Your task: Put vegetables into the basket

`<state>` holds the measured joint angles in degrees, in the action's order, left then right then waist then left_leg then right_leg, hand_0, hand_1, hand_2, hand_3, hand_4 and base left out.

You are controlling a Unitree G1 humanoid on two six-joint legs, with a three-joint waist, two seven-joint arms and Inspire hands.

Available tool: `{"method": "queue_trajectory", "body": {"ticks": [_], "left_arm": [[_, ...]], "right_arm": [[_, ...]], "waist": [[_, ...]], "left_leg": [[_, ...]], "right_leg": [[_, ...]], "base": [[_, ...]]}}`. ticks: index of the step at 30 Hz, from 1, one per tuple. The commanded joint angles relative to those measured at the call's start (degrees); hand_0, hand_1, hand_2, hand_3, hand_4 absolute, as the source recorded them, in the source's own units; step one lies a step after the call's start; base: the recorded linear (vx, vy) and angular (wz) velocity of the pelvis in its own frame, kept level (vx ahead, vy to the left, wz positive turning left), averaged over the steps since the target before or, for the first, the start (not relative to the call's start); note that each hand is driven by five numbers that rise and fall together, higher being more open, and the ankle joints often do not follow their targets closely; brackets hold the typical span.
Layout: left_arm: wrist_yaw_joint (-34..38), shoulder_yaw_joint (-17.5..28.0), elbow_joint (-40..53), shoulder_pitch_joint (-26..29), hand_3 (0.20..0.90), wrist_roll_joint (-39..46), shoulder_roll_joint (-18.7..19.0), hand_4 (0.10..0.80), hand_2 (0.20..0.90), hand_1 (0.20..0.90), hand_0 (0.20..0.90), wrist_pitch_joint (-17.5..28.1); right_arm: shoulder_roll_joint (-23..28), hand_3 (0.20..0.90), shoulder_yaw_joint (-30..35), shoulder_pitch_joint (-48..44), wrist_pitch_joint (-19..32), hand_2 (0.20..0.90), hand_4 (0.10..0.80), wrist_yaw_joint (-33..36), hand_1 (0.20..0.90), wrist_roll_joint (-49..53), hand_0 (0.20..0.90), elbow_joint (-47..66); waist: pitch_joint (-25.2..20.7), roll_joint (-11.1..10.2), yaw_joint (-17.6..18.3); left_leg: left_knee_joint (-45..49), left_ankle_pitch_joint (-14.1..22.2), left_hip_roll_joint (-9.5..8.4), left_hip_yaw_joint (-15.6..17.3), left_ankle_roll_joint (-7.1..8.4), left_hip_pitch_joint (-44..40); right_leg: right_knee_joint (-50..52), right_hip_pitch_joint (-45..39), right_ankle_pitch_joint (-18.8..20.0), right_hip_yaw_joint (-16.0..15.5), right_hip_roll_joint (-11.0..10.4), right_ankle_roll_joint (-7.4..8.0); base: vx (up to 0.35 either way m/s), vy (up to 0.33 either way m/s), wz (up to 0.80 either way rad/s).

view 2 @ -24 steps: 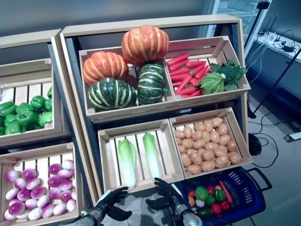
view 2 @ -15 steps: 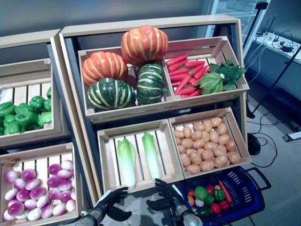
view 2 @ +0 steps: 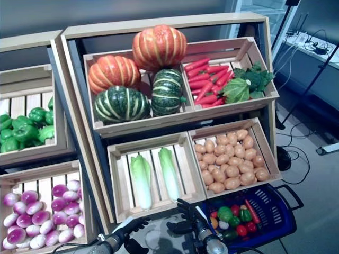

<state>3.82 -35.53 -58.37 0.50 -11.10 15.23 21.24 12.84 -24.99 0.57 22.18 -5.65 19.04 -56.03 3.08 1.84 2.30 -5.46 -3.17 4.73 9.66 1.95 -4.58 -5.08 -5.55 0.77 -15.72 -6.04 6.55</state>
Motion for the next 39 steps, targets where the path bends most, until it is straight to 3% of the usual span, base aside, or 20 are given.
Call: {"method": "queue_trajectory", "body": {"ticks": [1,2,6,8,13,14,17,24,27,31,38,39], "left_arm": [[11.3,-1.7,2.9,8.1,0.900,-7.3,2.7,0.800,0.900,0.900,0.900,4.5],[18.4,-1.4,5.4,9.2,0.900,-11.8,4.2,0.800,0.900,0.900,0.900,4.6],[27.5,1.0,13.7,12.2,0.900,-24.2,10.2,0.800,0.900,0.900,0.900,3.1],[34.3,1.3,17.0,14.5,0.900,-36.9,16.1,0.800,0.900,0.900,0.900,0.9],[38.0,2.6,22.4,18.8,0.900,-43.8,26.1,0.800,0.900,0.900,0.900,-6.7],[38.6,2.6,23.4,20.1,0.900,-45.1,28.4,0.800,0.900,0.900,0.900,-9.6],[39.4,2.1,25.1,24.6,0.900,-46.1,33.0,0.800,0.900,0.900,0.900,-11.9],[39.9,-4.6,24.3,36.8,0.900,-49.9,39.2,0.800,0.900,0.900,0.900,-14.2],[39.0,-8.4,22.5,43.8,0.900,-49.5,43.8,0.800,0.900,0.900,0.900,-15.1],[39.9,-12.1,18.8,49.8,0.900,-47.1,46.6,0.800,0.900,0.900,0.900,-16.2],[41.5,-12.7,17.5,54.1,0.900,-47.7,48.1,0.800,0.900,0.900,0.900,-17.3],[41.6,-12.8,17.3,54.6,0.900,-47.7,48.2,0.800,0.900,0.900,0.900,-17.8]], "right_arm": [[-0.9,0.900,-0.8,-6.9,1.8,0.900,0.800,2.1,0.900,3.9,0.900,1.9],[-0.3,0.900,-0.9,-6.9,1.3,0.900,0.800,2.0,0.900,4.3,0.900,2.2],[1.6,0.900,-0.8,-6.4,-0.9,0.900,0.800,2.1,0.900,4.8,0.900,4.8],[2.6,0.900,-0.5,-5.3,-1.4,0.900,0.800,1.4,0.900,4.8,0.900,5.0],[3.8,0.900,0.0,-2.1,-2.9,0.900,0.800,0.2,0.900,2.5,0.900,6.3],[4.4,0.900,-0.1,-1.3,-3.7,0.900,0.800,0.1,0.900,1.9,0.900,7.3],[6.5,0.900,0.1,-0.4,-5.2,0.900,0.800,-0.1,0.900,1.9,0.900,10.2],[12.1,0.900,1.4,-4.1,-4.9,0.900,0.800,-0.1,0.900,7.4,0.900,13.0],[15.0,0.900,1.8,-5.9,-3.8,0.900,0.800,0.2,0.900,10.5,0.900,16.6],[16.9,0.900,1.9,-8.0,-1.7,0.900,0.800,-0.1,0.900,14.0,0.900,18.9],[18.6,0.900,2.1,-10.5,-1.8,0.900,0.800,1.0,0.900,16.6,0.900,23.8],[19.1,0.900,2.1,-11.0,-2.1,0.900,0.800,1.1,0.900,17.0,0.900,24.3]], "waist": [[0.2,-0.9,0.6],[0.3,-0.9,0.7],[0.5,-0.8,0.6],[0.1,-0.5,1.1],[0.1,0.1,2.3],[0.5,0.4,2.7],[2.4,1.1,3.6],[8.3,2.2,5.5],[11.2,1.3,6.5],[13.5,-0.1,6.7],[15.6,-1.4,5.9],[15.9,-1.5,5.9]], "left_leg": [[0.5,3.0,0.07,0.5,2.52,-1.3],[0.5,3.0,0.06,0.6,2.56,-1.3],[0.5,2.9,0.16,0.8,2.60,-1.4],[0.5,2.8,0.34,1.4,2.60,-1.6],[1.5,2.7,0.53,3.1,2.44,-1.9],[2.6,2.7,0.62,3.3,2.48,-1.4],[7.7,3.4,0.82,3.1,2.70,2.2],[20.1,5.8,2.65,4.3,3.91,13.0],[29.6,9.2,4.81,4.4,3.69,20.2],[38.9,12.6,7.91,3.3,3.49,28.2],[54.2,18.9,11.30,-0.4,4.58,40.4],[55.3,18.1,11.66,-0.7,4.28,42.4]], "right_leg": [[0.8,-0.7,0.4,2.6,-1.0,1.18],[0.7,-0.8,0.4,2.7,-1.0,1.12],[0.6,-1.0,0.4,2.6,-0.9,0.95],[0.6,-1.1,0.6,2.5,-1.1,1.11],[2.8,-0.5,0.0,2.3,-1.7,1.25],[4.3,0.3,-0.4,2.3,-1.9,1.07],[10.3,4.0,-2.7,2.7,-2.5,-0.07],[23.5,15.5,-7.3,4.1,-4.9,-1.85],[33.4,22.9,-11.0,5.9,-6.0,-2.89],[43.1,30.5,-13.6,7.1,-8.0,-2.69],[57.6,41.6,-18.6,8.5,-11.1,-1.75],[58.7,43.5,-18.0,8.5,-11.2,-2.10]], "base": [[0.017,0.033,-0.03],[0.016,0.031,-0.03],[0.013,0.017,-0.01],[0.077,0.049,-0.01],[0.076,0.069,-0.06],[0.022,0.098,-0.05],[-0.058,0.118,-0.08],[-0.184,0.108,-0.06],[-0.223,-0.005,0.02],[-0.181,-0.062,0.01],[-0.093,-0.049,0.05],[0.000,0.000,0.00]]}}
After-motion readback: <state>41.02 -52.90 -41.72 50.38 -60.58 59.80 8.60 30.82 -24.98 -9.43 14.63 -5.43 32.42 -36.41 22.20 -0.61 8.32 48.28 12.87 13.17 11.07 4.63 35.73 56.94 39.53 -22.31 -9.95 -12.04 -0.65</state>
